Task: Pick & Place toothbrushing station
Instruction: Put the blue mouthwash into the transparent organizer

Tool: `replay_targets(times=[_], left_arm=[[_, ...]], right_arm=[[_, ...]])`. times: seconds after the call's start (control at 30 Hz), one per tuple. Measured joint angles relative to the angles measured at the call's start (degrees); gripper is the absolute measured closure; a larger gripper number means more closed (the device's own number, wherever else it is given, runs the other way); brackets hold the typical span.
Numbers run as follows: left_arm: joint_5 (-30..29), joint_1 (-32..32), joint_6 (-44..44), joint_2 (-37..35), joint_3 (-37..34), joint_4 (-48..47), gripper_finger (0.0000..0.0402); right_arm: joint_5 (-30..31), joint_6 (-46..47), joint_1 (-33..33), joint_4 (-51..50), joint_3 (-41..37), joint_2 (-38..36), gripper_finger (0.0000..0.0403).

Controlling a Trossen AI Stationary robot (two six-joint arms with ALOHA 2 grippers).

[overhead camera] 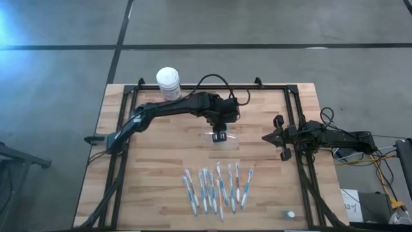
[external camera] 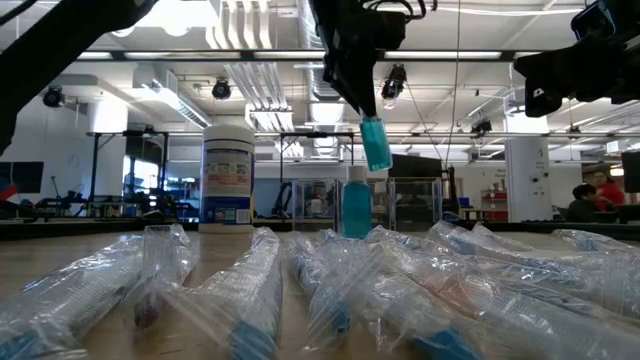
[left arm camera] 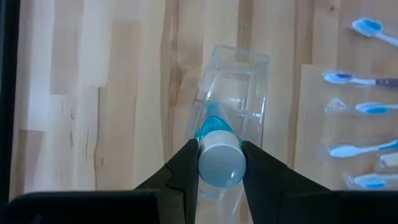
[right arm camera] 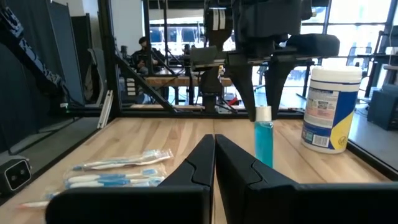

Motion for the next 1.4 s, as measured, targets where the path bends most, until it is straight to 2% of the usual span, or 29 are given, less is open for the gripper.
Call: replay_targets(times=[1.4], left_arm=[[-0.4,0.2,-10.8,2.3,-2.9,2.2,0.0303]], right_arm=[[0.0,0.7,0.0,0.1,0.0,0.0,0.0392]])
